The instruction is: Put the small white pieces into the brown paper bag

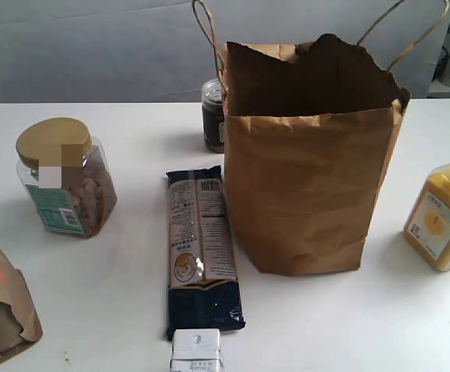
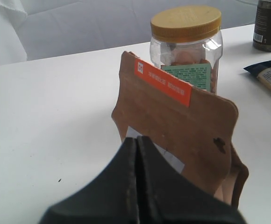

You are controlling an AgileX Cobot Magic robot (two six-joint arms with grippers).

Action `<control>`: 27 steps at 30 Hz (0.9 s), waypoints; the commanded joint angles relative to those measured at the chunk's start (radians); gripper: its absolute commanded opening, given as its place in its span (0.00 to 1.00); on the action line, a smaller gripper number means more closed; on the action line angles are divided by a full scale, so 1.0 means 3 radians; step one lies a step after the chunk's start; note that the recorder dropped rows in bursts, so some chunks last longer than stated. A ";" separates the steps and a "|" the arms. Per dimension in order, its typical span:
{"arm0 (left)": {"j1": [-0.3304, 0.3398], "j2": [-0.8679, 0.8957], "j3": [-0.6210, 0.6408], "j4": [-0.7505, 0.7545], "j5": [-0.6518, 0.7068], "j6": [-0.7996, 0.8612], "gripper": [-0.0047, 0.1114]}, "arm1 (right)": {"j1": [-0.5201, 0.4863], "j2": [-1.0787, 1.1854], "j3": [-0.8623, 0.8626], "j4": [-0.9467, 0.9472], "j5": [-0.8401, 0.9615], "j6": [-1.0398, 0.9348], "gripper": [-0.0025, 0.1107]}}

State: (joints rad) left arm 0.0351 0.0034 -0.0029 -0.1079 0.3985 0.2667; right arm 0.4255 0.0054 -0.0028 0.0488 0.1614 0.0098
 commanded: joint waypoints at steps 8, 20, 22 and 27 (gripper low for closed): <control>-0.0026 -0.0011 0.0010 -0.0029 -0.0021 -0.0007 0.04 | -0.0023 -0.0018 0.0009 -0.0015 -0.0029 -0.0013 0.02; -0.0026 -0.0011 0.0010 -0.0029 -0.0021 -0.0007 0.04 | -0.0188 -0.0018 0.0009 -0.0015 -0.0029 -0.0006 0.02; -0.0026 -0.0011 0.0010 -0.0029 -0.0021 -0.0007 0.04 | -0.0252 -0.0018 0.0009 -0.0015 -0.0029 -0.0006 0.02; -0.0026 -0.0011 0.0010 -0.0029 -0.0021 -0.0007 0.04 | -0.0337 -0.0018 0.0009 -0.0015 -0.0029 -0.0006 0.02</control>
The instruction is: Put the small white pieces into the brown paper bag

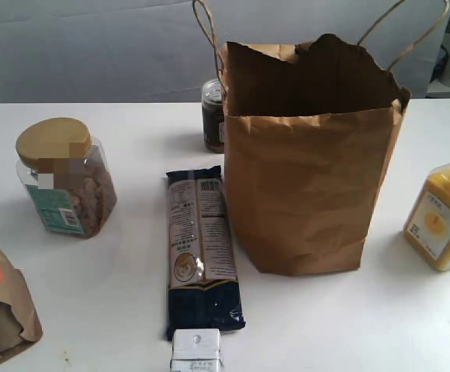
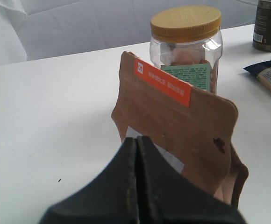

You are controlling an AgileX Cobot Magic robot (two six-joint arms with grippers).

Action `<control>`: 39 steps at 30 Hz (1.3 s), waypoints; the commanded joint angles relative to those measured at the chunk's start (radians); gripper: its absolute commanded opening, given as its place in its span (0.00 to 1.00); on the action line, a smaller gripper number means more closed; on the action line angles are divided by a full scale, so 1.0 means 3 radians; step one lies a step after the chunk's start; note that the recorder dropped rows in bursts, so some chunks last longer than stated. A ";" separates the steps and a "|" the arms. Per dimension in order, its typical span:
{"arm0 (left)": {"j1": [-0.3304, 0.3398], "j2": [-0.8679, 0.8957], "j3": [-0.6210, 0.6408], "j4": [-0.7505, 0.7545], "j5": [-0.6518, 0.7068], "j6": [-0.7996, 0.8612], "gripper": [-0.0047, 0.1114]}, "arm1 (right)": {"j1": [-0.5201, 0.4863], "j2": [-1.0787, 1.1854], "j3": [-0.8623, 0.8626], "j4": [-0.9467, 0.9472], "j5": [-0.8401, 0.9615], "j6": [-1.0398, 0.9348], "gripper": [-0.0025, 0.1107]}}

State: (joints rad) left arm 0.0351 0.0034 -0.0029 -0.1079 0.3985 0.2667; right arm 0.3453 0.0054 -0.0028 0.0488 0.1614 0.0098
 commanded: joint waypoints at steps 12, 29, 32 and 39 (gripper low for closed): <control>-0.0026 -0.0011 0.0010 -0.0029 -0.0021 -0.0007 0.04 | -0.0112 -0.0018 0.0009 -0.0015 -0.0029 -0.0006 0.02; -0.0026 -0.0011 0.0010 -0.0029 -0.0021 -0.0007 0.04 | -0.0189 -0.0018 0.0009 -0.0015 -0.0036 -0.0006 0.02; -0.0026 -0.0011 0.0010 -0.0029 -0.0021 -0.0007 0.04 | -0.0256 -0.0018 0.0009 -0.0015 -0.0036 -0.0006 0.02; -0.0026 -0.0011 0.0010 -0.0029 -0.0021 -0.0007 0.04 | -0.0256 -0.0018 0.0009 -0.0015 -0.0036 -0.0012 0.02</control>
